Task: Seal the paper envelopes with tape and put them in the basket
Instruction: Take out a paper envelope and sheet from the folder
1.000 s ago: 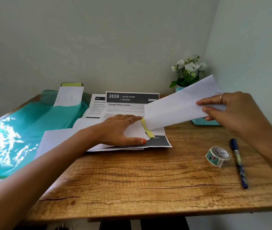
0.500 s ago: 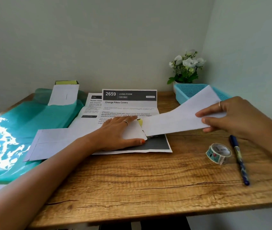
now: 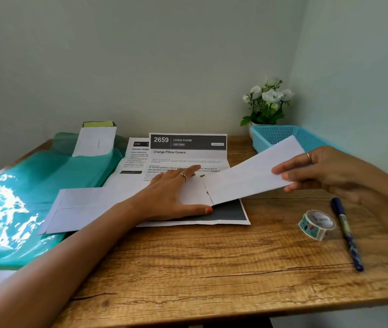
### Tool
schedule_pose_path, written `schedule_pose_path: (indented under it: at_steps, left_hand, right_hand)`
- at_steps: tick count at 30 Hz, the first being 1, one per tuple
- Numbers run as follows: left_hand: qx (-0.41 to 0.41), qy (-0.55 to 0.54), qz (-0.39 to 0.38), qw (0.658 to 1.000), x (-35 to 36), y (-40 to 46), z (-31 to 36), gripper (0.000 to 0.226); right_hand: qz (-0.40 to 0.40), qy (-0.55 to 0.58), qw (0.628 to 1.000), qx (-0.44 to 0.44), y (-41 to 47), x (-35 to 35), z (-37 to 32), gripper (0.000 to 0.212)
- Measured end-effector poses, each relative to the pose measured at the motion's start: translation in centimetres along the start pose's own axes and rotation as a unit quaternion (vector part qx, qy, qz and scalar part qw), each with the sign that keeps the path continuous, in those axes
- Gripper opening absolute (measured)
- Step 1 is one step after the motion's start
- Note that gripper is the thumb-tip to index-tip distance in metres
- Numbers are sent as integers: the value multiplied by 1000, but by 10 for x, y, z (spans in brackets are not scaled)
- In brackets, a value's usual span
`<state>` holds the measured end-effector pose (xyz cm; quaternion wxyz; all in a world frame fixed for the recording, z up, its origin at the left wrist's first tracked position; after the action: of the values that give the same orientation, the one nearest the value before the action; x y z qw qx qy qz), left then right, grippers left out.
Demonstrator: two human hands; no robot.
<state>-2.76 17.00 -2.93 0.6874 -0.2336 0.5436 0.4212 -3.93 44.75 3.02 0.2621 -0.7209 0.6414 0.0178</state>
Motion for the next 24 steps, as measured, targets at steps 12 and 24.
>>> schedule_pose_path:
  at_steps: [12, 24]
  left_hand:
    - [33, -39, 70, 996, -11, 0, 9, 94]
    - [-2, 76, 26, 997, -42, -5, 0, 116]
  right_hand:
    - [-77, -33, 996, -17, 13, 44, -24, 20]
    - [-107, 79, 988, -75, 12, 54, -40, 90]
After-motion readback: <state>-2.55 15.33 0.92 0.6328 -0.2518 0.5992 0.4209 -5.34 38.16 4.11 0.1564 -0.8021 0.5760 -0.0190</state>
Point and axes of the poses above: each hand's wrist, its own y-axis towards the middle knuckle, its own x-axis out of the palm, z = x × y, the point moved 5 cm from there along y, towards the middle knuckle, and after that the axes turned 15 degrees about x, right-handed, at the moved point
